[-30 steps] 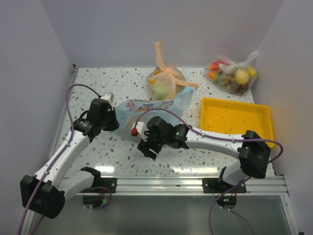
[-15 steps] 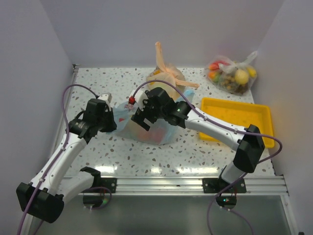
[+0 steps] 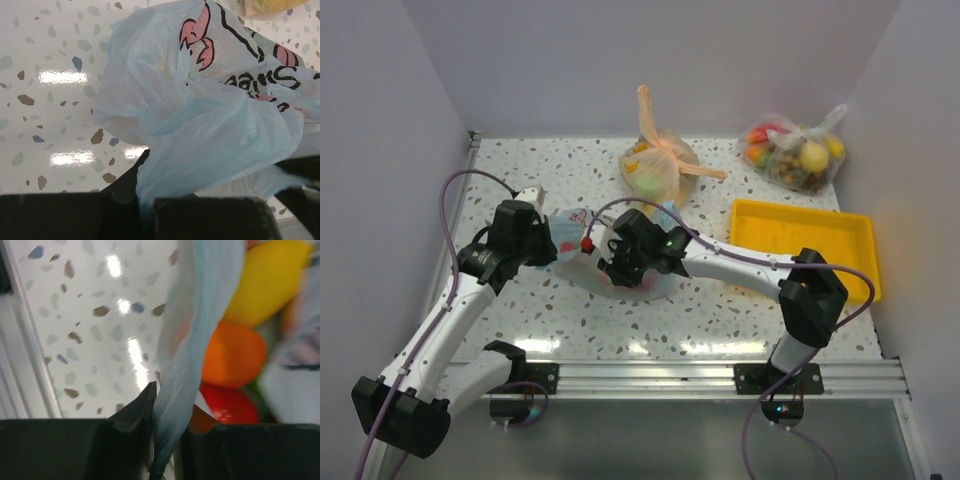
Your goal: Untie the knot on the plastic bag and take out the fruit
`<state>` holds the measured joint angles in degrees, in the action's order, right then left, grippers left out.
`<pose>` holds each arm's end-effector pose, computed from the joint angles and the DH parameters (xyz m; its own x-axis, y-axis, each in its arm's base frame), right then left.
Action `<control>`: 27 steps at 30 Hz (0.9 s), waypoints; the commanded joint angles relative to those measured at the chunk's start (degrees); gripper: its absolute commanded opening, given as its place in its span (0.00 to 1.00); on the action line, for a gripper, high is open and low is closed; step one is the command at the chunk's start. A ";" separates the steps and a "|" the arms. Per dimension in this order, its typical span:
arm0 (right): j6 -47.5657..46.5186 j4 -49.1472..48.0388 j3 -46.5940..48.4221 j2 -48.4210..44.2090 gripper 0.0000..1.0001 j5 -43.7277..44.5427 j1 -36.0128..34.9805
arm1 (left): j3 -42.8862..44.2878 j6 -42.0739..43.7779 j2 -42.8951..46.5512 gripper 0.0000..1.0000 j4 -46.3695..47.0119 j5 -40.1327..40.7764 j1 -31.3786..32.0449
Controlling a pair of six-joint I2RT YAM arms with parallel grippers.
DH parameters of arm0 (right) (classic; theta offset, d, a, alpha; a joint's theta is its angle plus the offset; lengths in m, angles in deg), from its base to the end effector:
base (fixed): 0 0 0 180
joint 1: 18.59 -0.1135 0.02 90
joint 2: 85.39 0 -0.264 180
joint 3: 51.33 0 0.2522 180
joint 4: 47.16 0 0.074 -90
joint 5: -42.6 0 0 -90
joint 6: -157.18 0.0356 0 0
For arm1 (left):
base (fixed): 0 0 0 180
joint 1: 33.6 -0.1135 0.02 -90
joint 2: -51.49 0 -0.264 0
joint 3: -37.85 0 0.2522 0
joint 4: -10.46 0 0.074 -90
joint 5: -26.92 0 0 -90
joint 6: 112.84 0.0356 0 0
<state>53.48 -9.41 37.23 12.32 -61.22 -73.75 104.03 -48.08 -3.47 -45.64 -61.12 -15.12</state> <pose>0.2093 0.3156 0.2557 -0.1944 -0.6819 -0.7051 -0.9637 0.2669 0.0076 0.1839 -0.0602 0.3014 -0.7306 -0.2052 -0.6512 -0.0196 0.9597 -0.2803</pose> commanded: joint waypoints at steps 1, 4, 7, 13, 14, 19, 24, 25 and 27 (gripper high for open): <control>2.09 -0.96 -4.39 -3.05 0.19 -5.07 -4.77 | -1.97 -2.97 -0.93 0.04 6.92 4.53 -0.29; 3.32 -2.10 -9.75 -3.49 0.17 -3.58 -7.85 | -3.38 -4.91 -2.96 0.07 10.79 6.04 -0.81; 5.16 -4.12 -13.79 -4.37 0.15 -2.87 -8.39 | -4.08 -5.79 -4.98 0.10 13.34 7.27 -2.04; 4.47 -0.18 -14.60 -3.15 0.15 -4.80 -9.00 | -7.51 -7.90 -6.91 0.15 20.37 0.53 -9.33; 4.20 0.79 -14.43 -2.53 0.15 -5.24 -8.92 | -7.95 -7.99 -7.87 0.16 20.98 -0.63 -11.17; 3.85 4.31 -13.29 -0.59 0.28 -3.93 -10.32 | -9.18 -6.67 -10.61 0.25 22.83 -8.96 -14.61; 6.13 5.09 -9.51 -6.73 0.76 -4.98 -10.50 | -10.68 -3.60 -5.17 0.50 22.32 -12.94 -14.53; 6.57 5.54 -7.15 -8.92 0.80 -4.64 -10.59 | -10.41 -2.99 -3.77 0.62 21.35 -11.90 -14.61; 6.92 6.33 -4.86 -10.78 0.89 -3.24 -10.50 | -9.10 -1.58 -0.25 0.73 17.58 -10.23 -14.61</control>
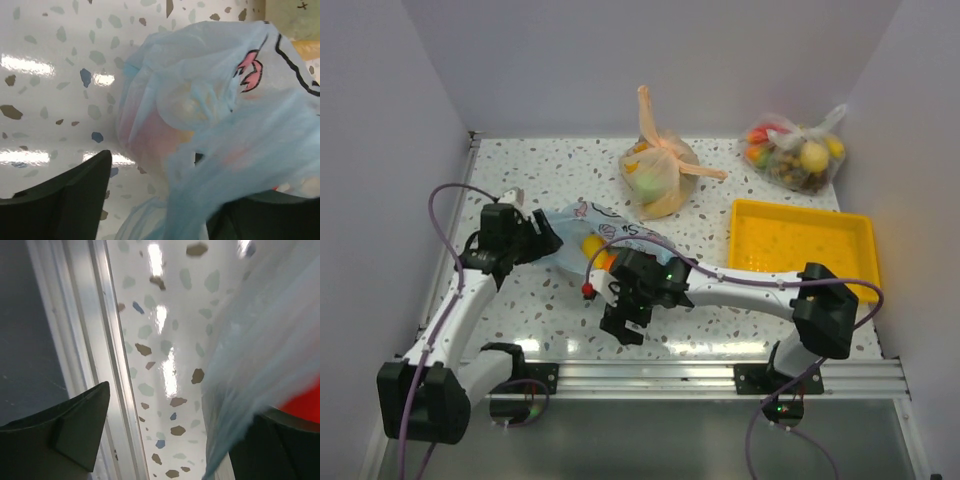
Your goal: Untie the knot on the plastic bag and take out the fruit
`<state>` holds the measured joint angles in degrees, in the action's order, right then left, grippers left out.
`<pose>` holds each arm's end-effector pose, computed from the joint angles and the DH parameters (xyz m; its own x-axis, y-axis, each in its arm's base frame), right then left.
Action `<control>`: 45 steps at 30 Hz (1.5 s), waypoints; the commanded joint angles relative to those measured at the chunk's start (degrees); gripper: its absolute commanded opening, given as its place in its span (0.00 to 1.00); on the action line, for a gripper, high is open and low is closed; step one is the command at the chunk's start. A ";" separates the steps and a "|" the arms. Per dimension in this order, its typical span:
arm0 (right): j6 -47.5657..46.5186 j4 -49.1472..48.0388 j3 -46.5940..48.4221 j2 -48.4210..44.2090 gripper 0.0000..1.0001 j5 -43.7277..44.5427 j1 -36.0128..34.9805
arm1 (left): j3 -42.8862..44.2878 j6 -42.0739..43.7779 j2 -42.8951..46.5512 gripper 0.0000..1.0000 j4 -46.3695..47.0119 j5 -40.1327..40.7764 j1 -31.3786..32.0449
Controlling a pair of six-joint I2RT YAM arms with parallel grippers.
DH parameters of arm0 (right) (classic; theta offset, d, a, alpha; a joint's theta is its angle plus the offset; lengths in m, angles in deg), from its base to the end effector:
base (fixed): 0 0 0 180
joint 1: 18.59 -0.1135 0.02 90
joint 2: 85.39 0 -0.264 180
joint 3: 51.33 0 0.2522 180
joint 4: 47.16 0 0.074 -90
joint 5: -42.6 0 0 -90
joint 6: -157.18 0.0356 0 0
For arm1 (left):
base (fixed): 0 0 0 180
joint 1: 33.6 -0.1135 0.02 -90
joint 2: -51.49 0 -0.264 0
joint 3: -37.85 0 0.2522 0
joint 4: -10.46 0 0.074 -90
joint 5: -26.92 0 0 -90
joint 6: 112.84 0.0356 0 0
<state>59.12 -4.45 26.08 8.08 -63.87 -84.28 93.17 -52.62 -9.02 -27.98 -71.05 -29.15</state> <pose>0.1285 0.3089 0.2148 -0.2175 -0.8081 -0.5473 -0.9746 0.1490 0.1673 0.2192 -0.0220 0.2451 -0.6849 -0.4401 -0.5807 -0.1881 0.8768 -0.4425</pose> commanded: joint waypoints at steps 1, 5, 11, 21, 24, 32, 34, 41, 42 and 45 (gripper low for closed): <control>1.72 1.46 8.30 -7.33 0.91 -0.06 0.04 | 2.38 3.41 6.36 0.80 -1.49 1.10 -0.58; 1.90 4.00 14.46 -8.57 0.95 0.65 0.04 | 7.56 4.99 10.66 0.89 -9.91 4.27 -0.58; 2.43 6.73 21.33 -8.31 0.95 12.66 0.12 | 15.73 5.00 13.75 0.91 -18.98 10.77 -0.49; 0.93 3.93 23.88 -2.95 0.95 27.21 8.80 | 22.16 5.26 12.87 0.92 -19.71 -3.87 0.21; 1.02 2.96 22.74 -0.84 0.95 24.92 11.72 | 19.10 3.59 12.87 0.90 -15.40 -5.48 6.33; 1.72 1.46 20.54 3.29 0.92 19.98 14.01 | 9.78 6.75 7.43 0.81 -3.97 -6.89 17.87; 2.51 -0.03 19.31 3.56 0.86 19.46 14.97 | 7.06 7.54 6.38 0.74 -2.13 -5.57 21.20; 6.29 -4.51 17.73 5.75 0.46 15.07 20.33 | -1.12 5.10 -0.65 0.63 1.04 -4.25 30.53; 7.60 -5.56 18.34 6.63 0.43 14.80 21.99 | -3.31 4.39 -1.18 0.62 0.78 -4.77 31.32; 11.66 -7.50 19.93 8.47 0.36 13.57 26.30 | -7.62 1.57 -1.63 0.57 0.61 -5.83 32.55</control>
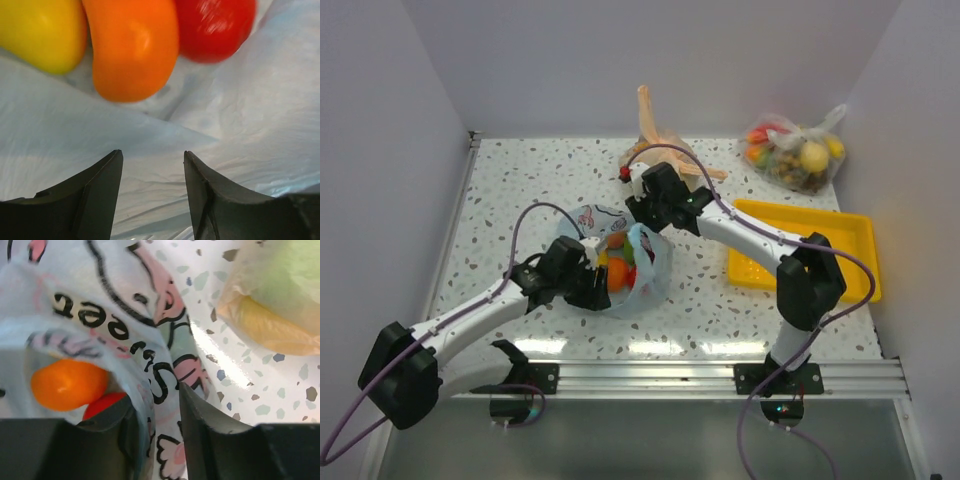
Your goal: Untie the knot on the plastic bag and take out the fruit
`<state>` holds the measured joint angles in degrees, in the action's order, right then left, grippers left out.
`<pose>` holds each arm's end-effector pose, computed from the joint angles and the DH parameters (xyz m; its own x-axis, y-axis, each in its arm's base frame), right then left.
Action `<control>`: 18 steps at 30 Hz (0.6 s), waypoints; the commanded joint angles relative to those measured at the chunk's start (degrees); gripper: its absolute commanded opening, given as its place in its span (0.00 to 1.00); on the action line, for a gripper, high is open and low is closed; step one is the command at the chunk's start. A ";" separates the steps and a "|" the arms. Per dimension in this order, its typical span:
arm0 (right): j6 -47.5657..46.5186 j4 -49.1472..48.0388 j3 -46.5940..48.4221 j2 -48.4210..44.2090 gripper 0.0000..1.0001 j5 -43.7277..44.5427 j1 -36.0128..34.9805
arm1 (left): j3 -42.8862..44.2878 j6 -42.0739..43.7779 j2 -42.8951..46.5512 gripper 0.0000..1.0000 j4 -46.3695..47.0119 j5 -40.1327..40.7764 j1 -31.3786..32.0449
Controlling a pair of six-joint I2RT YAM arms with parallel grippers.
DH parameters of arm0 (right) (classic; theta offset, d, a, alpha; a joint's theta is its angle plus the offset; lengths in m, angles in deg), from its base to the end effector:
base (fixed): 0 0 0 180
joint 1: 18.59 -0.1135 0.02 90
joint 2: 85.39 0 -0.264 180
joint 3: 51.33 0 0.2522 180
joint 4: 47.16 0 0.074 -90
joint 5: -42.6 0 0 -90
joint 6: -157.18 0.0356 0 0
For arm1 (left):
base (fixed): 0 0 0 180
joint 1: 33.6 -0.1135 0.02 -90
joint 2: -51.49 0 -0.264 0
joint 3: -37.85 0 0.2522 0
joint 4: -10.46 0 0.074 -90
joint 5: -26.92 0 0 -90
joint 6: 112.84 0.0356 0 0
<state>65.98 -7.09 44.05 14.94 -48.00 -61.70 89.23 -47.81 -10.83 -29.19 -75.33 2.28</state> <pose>0.2889 0.2709 0.2739 -0.5019 -0.4985 -0.7069 -0.6994 0.7147 -0.0074 0.1690 -0.1316 0.2154 -0.8554 0.1096 -0.5063 0.3539 0.8374 -0.4166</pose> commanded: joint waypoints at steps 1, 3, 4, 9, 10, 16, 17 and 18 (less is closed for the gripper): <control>8.10 -4.77 4.05 3.71 0.34 -2.39 5.04 | -4.57 -3.85 0.80 0.57 1.81 -1.98 1.47; 13.46 -3.81 7.39 5.83 0.29 -1.87 8.46 | -7.29 -6.13 1.50 0.56 2.42 -3.21 2.87; 15.24 -3.37 8.45 7.75 0.27 -1.42 9.53 | -8.09 -7.01 1.94 0.56 2.86 -3.39 3.58; 17.89 -3.19 10.84 6.81 0.47 -4.66 10.51 | -9.07 -11.76 2.73 0.59 2.07 -0.24 8.58; 17.80 -3.10 10.49 5.85 0.55 -5.54 10.16 | -8.71 -12.20 3.43 0.60 1.98 0.38 8.94; 16.92 -0.47 8.29 -4.61 0.95 -2.05 5.07 | -4.32 -13.79 4.32 0.67 2.60 3.81 9.30; 16.84 1.10 8.37 -5.67 0.99 0.23 4.10 | -3.79 -13.96 4.23 0.68 2.69 4.16 9.30; 16.40 2.25 9.25 -7.33 0.98 1.73 1.65 | -3.18 -14.14 4.14 0.69 2.86 4.34 9.30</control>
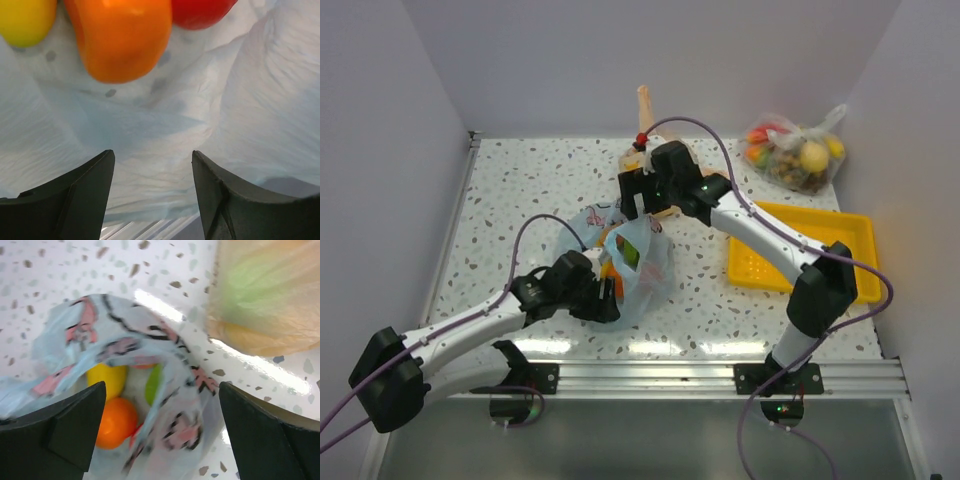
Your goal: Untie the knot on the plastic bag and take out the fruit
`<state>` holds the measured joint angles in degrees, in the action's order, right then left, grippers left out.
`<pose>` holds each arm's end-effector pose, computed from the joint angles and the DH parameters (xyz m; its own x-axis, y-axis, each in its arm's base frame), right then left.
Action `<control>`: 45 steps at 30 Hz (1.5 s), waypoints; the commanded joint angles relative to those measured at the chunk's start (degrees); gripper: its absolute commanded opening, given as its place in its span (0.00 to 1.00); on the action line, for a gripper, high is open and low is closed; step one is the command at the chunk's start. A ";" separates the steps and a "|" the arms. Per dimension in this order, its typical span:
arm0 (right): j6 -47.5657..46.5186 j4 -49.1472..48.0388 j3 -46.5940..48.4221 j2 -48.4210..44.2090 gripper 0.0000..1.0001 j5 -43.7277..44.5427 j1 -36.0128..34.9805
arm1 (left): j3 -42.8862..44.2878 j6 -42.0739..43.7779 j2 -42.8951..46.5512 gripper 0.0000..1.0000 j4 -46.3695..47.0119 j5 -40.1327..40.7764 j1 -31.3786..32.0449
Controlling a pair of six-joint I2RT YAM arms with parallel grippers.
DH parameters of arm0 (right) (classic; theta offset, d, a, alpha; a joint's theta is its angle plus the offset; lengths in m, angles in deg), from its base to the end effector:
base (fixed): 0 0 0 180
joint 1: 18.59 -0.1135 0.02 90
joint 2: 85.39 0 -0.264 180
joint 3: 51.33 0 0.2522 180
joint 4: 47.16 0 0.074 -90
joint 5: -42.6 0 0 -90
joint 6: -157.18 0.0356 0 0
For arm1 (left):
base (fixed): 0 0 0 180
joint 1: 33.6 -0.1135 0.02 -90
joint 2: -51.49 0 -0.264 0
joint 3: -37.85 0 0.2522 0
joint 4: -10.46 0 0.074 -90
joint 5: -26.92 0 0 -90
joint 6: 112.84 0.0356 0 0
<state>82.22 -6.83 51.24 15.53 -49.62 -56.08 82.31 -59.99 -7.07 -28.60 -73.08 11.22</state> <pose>0.3226 0.2492 0.3115 -0.6429 -0.1664 -0.7476 -0.4818 0.8466 0.2260 0.1320 -0.1399 0.1900 -0.9163 0.0721 -0.3940 0.2693 0.8390 -0.4729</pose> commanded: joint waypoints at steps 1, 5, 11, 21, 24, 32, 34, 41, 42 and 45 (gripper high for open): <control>-0.10 2.95 2.50 -8.46 0.99 4.84 -5.29 | 3.93 -2.05 0.30 0.69 2.62 2.18 0.36; 0.33 7.78 4.17 -9.78 0.99 10.90 -10.48 | 4.19 -3.11 0.29 0.71 3.33 2.70 0.45; 2.44 12.10 -1.17 -9.60 0.99 17.59 -13.92 | 3.76 -5.04 1.17 0.71 3.41 4.99 0.53; 9.90 3.24 -37.43 -25.84 0.75 14.19 -5.08 | 2.44 -7.85 3.37 0.72 2.36 8.86 0.53; 11.05 -2.04 -45.11 -28.06 0.72 9.71 0.38 | 1.74 -8.29 3.90 0.72 2.89 9.56 0.53; 8.16 0.15 -42.68 -30.16 0.77 7.76 1.46 | 1.73 -7.33 6.27 0.73 6.14 7.45 0.53; 6.14 1.20 -39.87 -33.84 0.80 6.45 1.29 | 2.61 -6.80 7.85 0.74 6.49 7.10 0.53; 1.83 10.07 -27.48 -39.04 0.96 4.15 -1.70 | 9.90 -4.34 8.56 0.78 3.95 5.87 0.53; 1.57 10.43 -25.03 -39.40 0.97 4.33 -2.05 | 12.26 -4.08 8.21 0.78 3.86 5.52 0.53; 0.60 10.87 -20.20 -39.75 0.97 3.10 -3.72 | 18.59 -2.50 6.54 0.79 0.62 6.13 0.53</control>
<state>85.31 0.86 26.11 -23.42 -44.39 -58.51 93.98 -65.13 0.36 -27.35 -66.59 11.48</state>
